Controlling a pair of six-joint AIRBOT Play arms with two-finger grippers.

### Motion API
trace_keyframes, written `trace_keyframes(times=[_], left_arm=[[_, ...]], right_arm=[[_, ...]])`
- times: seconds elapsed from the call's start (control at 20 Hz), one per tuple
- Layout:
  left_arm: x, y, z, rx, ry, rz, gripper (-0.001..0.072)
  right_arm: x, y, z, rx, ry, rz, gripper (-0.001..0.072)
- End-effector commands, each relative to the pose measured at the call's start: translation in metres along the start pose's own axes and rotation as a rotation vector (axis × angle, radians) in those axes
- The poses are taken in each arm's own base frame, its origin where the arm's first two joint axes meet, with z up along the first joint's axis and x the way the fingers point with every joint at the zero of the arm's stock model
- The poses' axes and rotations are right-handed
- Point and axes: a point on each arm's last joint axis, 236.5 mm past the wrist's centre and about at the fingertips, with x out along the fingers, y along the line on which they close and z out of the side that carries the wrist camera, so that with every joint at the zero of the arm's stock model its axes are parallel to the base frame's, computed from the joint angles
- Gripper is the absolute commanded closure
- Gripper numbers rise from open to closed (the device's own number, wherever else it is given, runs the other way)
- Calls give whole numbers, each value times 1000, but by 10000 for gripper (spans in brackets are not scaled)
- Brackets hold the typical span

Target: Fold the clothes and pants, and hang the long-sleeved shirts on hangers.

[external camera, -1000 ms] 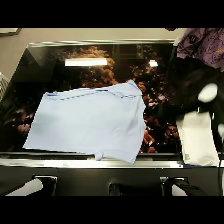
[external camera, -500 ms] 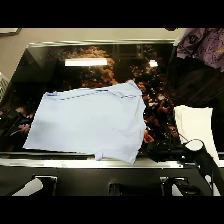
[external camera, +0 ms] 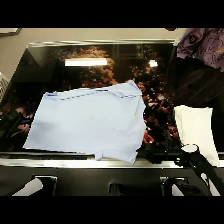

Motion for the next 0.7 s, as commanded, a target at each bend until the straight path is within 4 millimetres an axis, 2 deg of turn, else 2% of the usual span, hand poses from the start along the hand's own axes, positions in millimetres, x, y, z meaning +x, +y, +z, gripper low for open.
trace_keyframes(times=[0.0,0.05,0.1,0.2,0.25,0.3,0.35,0.45,0.5,0.55,0.65], left_arm=[[0,1,-3,-33,12,1,87],[0,1,-4,-33,18,1,78],[0,1,-6,-33,25,2,11],[0,1,-7,-33,29,2,7],[0,1,-7,-33,31,3,6],[0,1,-7,-33,31,3,7],[0,1,-7,-33,30,3,7],[0,1,-6,-33,27,2,7],[0,1,-6,-33,25,2,7],[0,1,-6,-33,25,2,6],[0,1,-6,-33,25,2,7]], right_arm=[[9,-3,-1,17,36,25,234],[11,-5,-4,18,54,26,234],[11,-5,-5,24,60,26,234],[11,-2,-3,30,51,40,241],[11,0,-2,29,48,49,316],[11,1,-2,29,46,53,369],[11,1,-1,30,41,52,385],[11,2,2,16,29,60,509],[11,6,5,-4,18,74,653],[11,11,11,-8,-7,94,679],[8,16,26,-4,-61,104,680]])
